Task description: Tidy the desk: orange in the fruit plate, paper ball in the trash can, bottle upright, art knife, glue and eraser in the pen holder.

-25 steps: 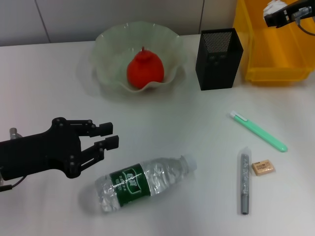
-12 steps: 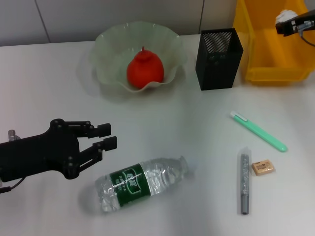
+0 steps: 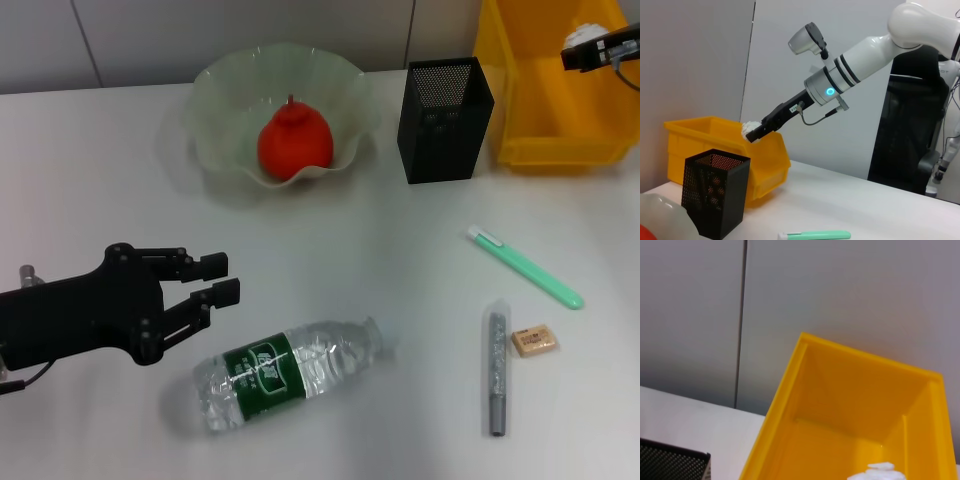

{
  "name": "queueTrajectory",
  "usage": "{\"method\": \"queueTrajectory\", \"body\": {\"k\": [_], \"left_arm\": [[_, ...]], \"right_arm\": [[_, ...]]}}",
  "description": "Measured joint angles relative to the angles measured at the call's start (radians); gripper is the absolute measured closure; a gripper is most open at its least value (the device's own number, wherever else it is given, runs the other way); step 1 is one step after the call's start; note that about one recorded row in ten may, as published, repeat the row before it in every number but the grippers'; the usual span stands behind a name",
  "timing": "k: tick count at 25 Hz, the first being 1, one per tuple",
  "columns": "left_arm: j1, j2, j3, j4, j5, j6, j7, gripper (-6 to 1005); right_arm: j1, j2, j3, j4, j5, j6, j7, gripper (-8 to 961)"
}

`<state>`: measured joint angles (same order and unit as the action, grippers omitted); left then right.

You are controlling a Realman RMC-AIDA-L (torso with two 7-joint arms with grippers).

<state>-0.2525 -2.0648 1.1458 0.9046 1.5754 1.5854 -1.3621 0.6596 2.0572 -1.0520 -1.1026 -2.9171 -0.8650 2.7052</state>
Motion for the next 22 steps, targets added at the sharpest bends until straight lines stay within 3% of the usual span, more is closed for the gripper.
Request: {"method": "queueTrajectory", "body": {"k": [8,22], "left_arm": [[-0.003,0.002,0.000,-0.004,0.000,0.000,-0.001,702],[-0.009,0.002,0.000,-0.004,0.006,0.004,-0.004,697]], "right_arm": [[0.012,-0.004,0.000,0.003,0.001,0.000,-0.001,448],[0.020,-0.014,0.000,0.005,-0.002,-0.005,-0.009,396]]}}
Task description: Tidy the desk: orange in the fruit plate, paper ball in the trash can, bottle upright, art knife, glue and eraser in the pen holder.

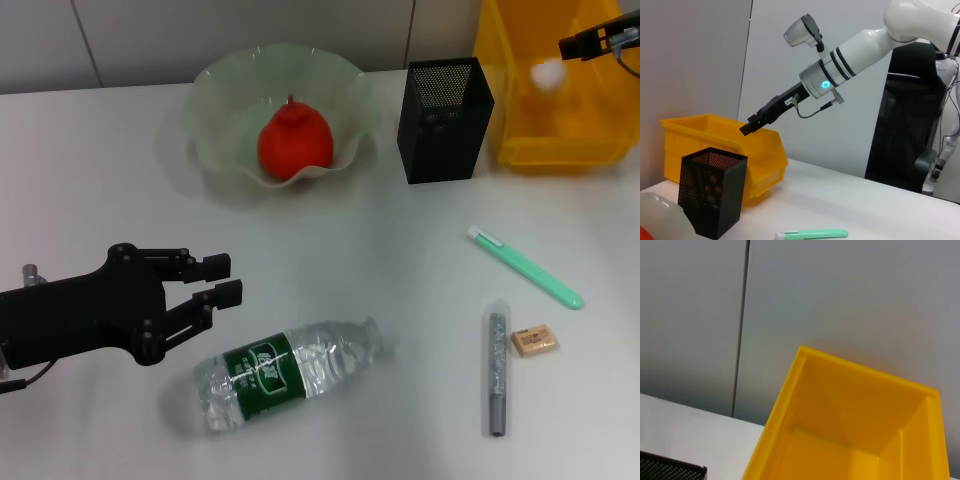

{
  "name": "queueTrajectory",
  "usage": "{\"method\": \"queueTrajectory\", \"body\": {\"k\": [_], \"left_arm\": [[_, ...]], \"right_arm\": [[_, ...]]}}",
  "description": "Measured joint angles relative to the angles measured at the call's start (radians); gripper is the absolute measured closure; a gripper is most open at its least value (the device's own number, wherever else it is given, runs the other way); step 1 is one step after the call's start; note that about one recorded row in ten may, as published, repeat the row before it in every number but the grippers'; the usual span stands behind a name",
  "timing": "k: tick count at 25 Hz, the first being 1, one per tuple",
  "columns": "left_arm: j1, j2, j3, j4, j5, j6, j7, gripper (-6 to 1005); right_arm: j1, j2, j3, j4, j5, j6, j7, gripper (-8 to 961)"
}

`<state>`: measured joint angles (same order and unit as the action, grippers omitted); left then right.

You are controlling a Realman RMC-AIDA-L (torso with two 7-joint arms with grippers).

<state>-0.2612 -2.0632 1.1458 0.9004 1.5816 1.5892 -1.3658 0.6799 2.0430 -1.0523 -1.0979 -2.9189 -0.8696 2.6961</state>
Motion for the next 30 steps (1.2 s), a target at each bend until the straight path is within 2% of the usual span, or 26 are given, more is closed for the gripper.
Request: {"method": "queueTrajectory", "body": {"k": [5,10,13,18,22,25,27,30], "left_arm": [[0.000,0.000,0.000,0.000,0.000,0.000,0.001,695],[0.002,0.000,-0.002,-0.001,0.000,-0.007,-0.010,693],[0.004,0.003,-0.007,0.001,0.000,-0.008,-0.026,692],[0.013,0.010,-0.023,0.013,0.000,0.001,-0.051,690],[0.018,0.011,-0.028,0.029,0.000,0.005,-0.061,689],[0.018,0.011,-0.028,0.035,0.000,0.005,-0.067,688],[0.018,0.012,-0.028,0.041,0.000,0.006,-0.072,687],[0.011,0.011,-0.029,0.074,-0.002,0.020,-0.099,686]], "right_arm": [[-0.003,0.002,-0.004,-0.012,0.000,0.000,-0.001,353],[-0.027,0.031,-0.020,-0.090,0.001,-0.030,-0.016,386],[-0.049,0.037,-0.061,-0.161,0.028,-0.099,-0.021,406],[-0.142,0.036,-0.118,-0.309,0.240,-0.183,-0.059,439],[-0.227,0.033,-0.093,-0.380,0.556,-0.287,-0.240,466],[-0.261,0.031,-0.017,-0.355,0.758,-0.425,-0.456,484],[-0.267,0.030,0.042,-0.308,0.824,-0.506,-0.544,495],[-0.259,0.016,0.146,-0.201,0.888,-0.679,-0.647,511]]}}
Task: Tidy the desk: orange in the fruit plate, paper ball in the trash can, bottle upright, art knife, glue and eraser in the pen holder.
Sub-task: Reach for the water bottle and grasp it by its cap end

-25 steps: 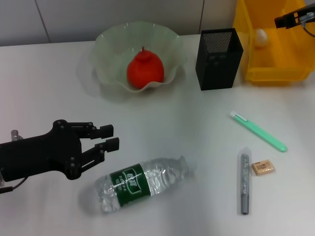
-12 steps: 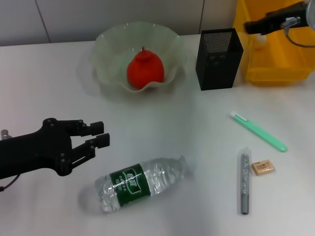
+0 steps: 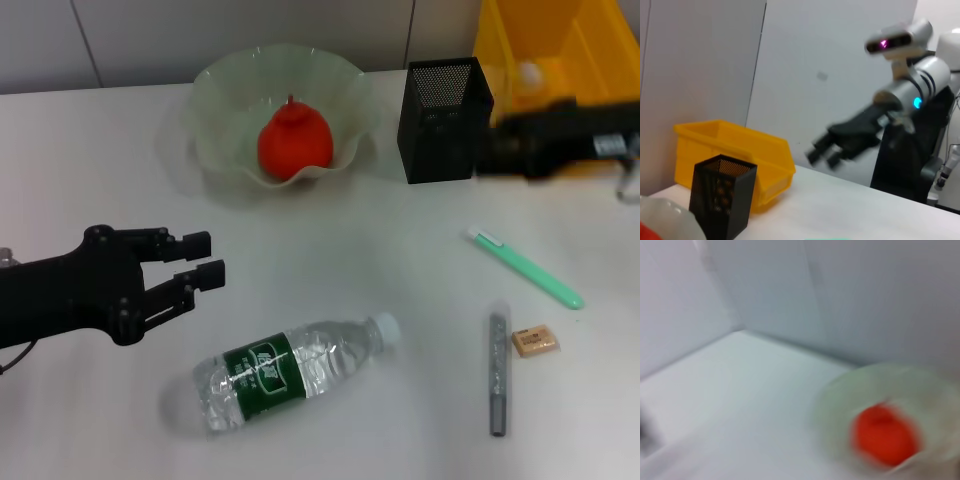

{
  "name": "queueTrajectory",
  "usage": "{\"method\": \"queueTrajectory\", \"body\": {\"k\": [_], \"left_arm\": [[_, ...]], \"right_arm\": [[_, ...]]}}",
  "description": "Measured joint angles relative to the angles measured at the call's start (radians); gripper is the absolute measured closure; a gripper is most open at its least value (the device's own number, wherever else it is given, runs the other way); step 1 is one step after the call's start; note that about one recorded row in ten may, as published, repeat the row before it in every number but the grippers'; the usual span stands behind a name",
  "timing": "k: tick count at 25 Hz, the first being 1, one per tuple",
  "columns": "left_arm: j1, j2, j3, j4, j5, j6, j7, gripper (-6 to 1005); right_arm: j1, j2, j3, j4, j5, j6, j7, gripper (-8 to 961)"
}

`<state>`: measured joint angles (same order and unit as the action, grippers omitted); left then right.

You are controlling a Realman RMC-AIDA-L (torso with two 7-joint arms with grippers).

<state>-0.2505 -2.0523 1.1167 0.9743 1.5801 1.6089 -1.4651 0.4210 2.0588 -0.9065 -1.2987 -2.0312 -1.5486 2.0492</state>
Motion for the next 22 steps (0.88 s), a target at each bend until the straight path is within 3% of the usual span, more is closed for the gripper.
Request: {"method": "queueTrajectory", "body": {"k": [4,10,13,18,22], "left_arm": [[-0.004,-0.004,0.011,0.050,0.004,0.003,-0.034,684],[-0.040,-0.007,0.023,0.074,0.040,0.032,-0.119,637],[-0.061,-0.011,0.032,0.074,0.056,0.056,-0.177,569],[-0.068,-0.017,0.092,0.094,0.057,0.039,-0.237,577],[-0.067,-0.017,0.236,0.144,0.061,-0.097,-0.254,576]], "right_arm": [[-0.002,-0.019,0.112,0.129,0.060,-0.251,-0.183,532],[-0.025,-0.030,0.314,0.209,0.066,-0.465,-0.307,476],[-0.057,-0.030,0.337,0.188,0.061,-0.515,-0.337,412],[-0.108,-0.054,0.358,0.139,0.046,-0.543,-0.372,309],[-0.153,-0.088,0.489,0.103,0.039,-0.613,-0.420,249]]}}
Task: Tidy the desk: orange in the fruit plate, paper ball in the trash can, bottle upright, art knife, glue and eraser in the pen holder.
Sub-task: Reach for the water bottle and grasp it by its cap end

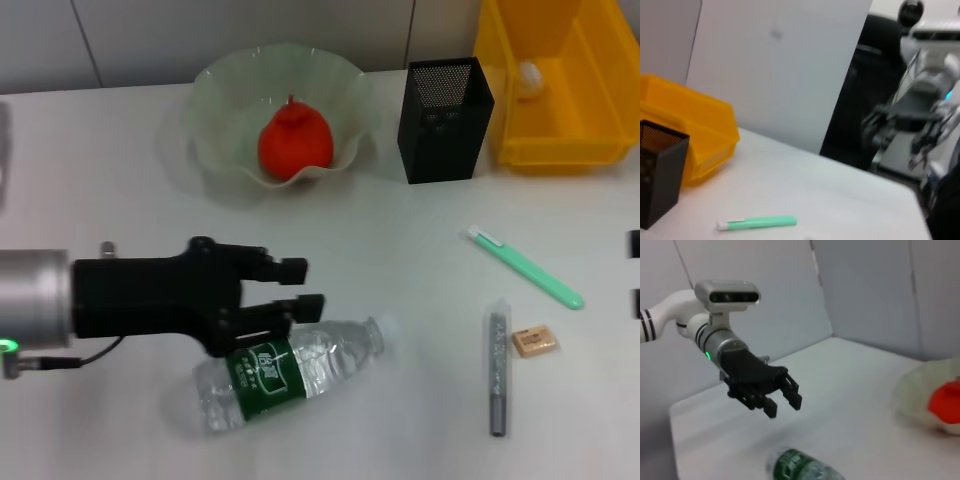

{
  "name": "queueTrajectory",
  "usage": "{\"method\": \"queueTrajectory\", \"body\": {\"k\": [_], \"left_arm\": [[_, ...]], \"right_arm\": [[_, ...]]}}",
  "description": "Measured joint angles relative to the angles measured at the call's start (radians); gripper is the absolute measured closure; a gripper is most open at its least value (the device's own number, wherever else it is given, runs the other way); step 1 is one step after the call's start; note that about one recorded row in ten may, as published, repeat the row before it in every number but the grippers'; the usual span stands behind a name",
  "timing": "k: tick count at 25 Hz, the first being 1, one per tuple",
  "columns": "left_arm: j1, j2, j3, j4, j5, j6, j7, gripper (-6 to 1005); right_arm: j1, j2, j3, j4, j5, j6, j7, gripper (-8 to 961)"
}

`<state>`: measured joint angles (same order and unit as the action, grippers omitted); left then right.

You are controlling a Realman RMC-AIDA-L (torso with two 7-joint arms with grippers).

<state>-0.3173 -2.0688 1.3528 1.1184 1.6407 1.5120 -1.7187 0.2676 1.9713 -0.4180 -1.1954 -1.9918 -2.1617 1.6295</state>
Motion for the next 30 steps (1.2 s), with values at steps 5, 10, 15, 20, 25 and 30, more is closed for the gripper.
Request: {"method": "queueTrajectory", "body": {"k": [5,10,15,20,25,30], "left_arm": [[-0.022,-0.002,0.105,0.039,0.067,-0.156,-0.011,572],[-0.072,-0.001,0.181,0.063,0.194,-0.250,-0.089,568],[-0.114,-0.002,0.263,0.107,0.365,-0.303,-0.197,568],[-0.151,-0.002,0.285,0.123,0.385,-0.321,-0.234,569],[-0.184,-0.002,0.317,0.132,0.405,-0.322,-0.269,568],[-0.222,-0.005,0.419,0.162,0.454,-0.330,-0.374,554]], "right_arm": [[-0.029,-0.010,0.071,-0.001,-0.061,-0.015,-0.031,250],[-0.037,-0.002,0.094,0.017,-0.129,-0.012,-0.039,250],[-0.044,-0.002,0.143,0.030,-0.134,-0.014,-0.042,250],[-0.043,-0.015,0.167,0.054,-0.153,-0.006,-0.040,251],[-0.037,-0.019,0.171,0.070,-0.175,0.028,-0.034,251],[-0.028,-0.036,0.181,0.103,-0.176,0.071,-0.034,252]]}}
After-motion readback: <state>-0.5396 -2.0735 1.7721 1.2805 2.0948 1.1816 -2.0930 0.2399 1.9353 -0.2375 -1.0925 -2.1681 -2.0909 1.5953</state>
